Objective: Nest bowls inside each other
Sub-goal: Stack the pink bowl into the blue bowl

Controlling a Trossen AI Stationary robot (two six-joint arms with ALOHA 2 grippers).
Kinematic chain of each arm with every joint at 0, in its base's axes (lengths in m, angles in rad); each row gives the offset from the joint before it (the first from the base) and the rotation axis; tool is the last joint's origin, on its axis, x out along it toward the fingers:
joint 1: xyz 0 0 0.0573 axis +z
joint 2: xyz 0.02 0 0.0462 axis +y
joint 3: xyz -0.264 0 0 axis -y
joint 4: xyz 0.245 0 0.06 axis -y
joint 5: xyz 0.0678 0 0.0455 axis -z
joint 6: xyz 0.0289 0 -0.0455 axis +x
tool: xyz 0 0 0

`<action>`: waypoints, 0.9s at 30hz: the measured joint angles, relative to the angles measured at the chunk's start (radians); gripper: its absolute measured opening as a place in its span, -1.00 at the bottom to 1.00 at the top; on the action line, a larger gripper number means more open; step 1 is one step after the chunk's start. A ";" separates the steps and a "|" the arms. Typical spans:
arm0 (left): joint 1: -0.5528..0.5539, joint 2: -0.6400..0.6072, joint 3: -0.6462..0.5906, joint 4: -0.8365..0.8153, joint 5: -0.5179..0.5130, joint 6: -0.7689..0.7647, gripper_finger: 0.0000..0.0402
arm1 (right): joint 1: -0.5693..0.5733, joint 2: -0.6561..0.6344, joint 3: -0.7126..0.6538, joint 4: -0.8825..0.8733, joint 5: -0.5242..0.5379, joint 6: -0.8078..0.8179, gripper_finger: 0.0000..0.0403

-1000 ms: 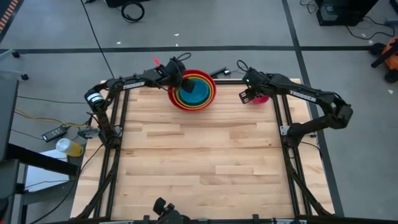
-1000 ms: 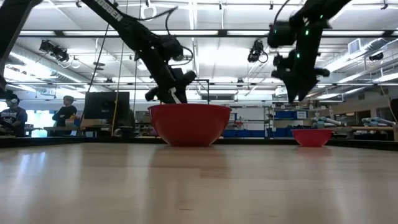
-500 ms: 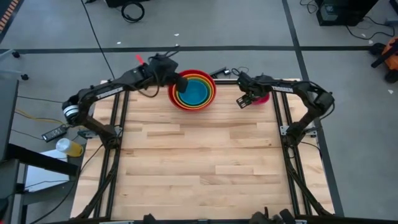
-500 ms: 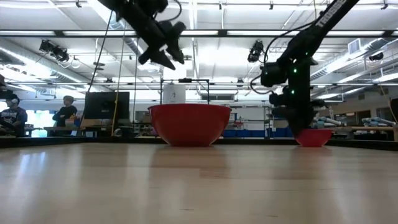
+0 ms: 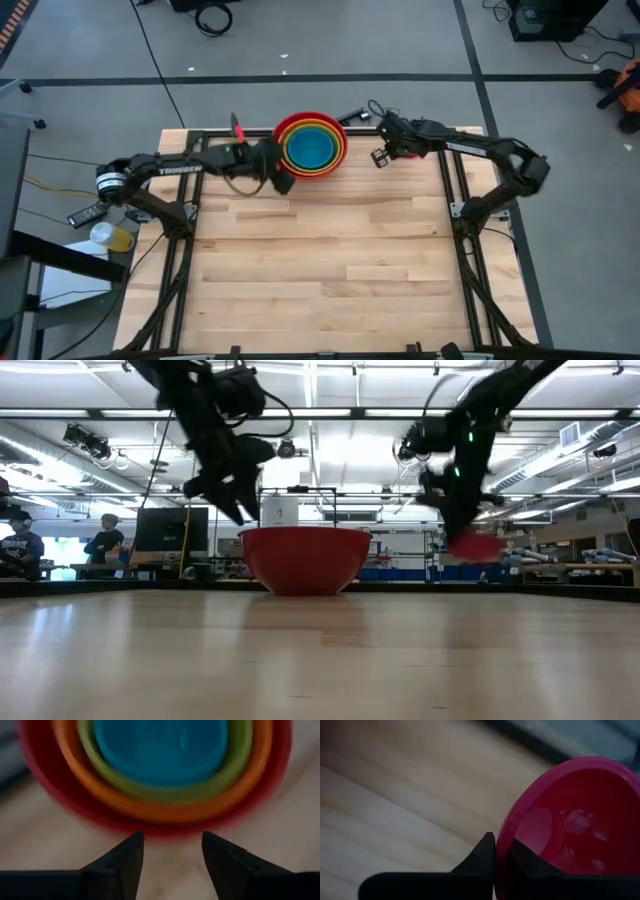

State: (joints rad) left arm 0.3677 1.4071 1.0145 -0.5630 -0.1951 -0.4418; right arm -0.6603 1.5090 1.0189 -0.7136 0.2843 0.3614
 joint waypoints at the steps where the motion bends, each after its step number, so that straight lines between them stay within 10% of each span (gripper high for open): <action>1: -0.019 -0.011 -0.028 0.004 0.008 -0.030 0.01 | 0.023 -0.028 0.014 0.021 0.021 -0.003 -0.90; 12: -0.161 -0.166 -0.139 -0.022 -0.061 -0.146 0.01 | 0.146 0.026 0.049 0.779 -0.211 -0.140 -0.90; 27: -0.153 -0.215 -0.138 -0.095 -0.067 -0.141 0.01 | 0.267 0.448 0.424 0.568 -0.211 -0.178 -0.82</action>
State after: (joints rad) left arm 0.2147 1.1919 0.8761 -0.6577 -0.2621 -0.5826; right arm -0.3931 1.9565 1.4430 -0.1451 0.0731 0.1831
